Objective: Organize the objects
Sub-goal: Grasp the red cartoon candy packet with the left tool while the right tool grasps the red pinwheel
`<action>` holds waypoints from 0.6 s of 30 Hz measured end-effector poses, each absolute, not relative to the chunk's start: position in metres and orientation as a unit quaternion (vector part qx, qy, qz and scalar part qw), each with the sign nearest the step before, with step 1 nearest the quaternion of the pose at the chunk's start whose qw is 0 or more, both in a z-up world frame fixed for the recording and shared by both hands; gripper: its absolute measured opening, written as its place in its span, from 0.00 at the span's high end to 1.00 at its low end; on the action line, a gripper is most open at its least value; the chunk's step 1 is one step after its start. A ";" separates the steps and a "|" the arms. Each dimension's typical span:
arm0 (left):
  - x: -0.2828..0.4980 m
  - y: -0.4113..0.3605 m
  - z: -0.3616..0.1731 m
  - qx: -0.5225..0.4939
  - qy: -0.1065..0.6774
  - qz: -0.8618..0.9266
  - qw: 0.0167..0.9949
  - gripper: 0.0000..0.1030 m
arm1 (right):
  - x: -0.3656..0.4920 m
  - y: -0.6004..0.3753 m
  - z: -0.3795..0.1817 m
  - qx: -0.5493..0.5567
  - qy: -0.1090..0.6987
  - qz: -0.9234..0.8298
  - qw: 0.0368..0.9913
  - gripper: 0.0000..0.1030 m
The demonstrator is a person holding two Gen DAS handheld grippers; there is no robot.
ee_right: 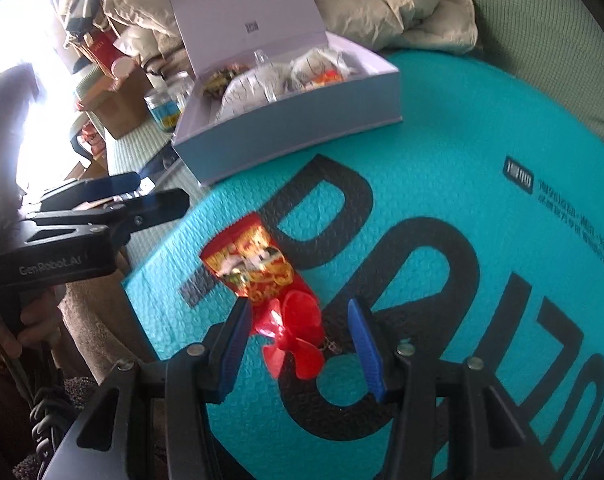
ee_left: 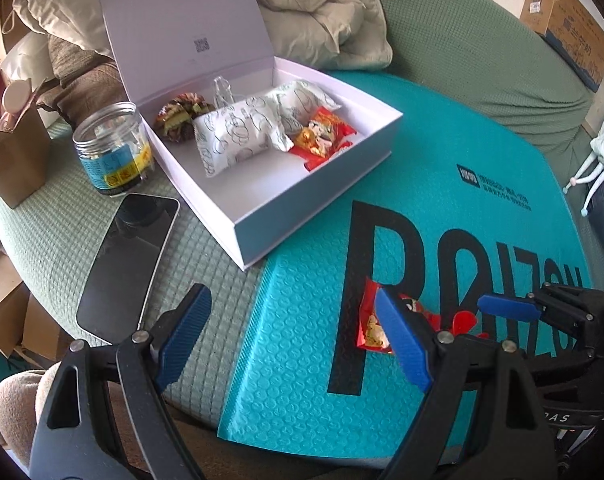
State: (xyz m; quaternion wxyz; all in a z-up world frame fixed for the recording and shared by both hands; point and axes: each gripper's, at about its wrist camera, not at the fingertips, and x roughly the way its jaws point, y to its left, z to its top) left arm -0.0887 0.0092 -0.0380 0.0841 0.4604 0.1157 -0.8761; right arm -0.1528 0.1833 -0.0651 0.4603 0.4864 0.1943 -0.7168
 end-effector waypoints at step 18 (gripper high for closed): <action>-0.114 0.053 -0.067 0.497 0.102 -0.862 -0.020 0.19 | -0.179 0.211 -0.072 0.469 0.199 -0.744 0.433 0.76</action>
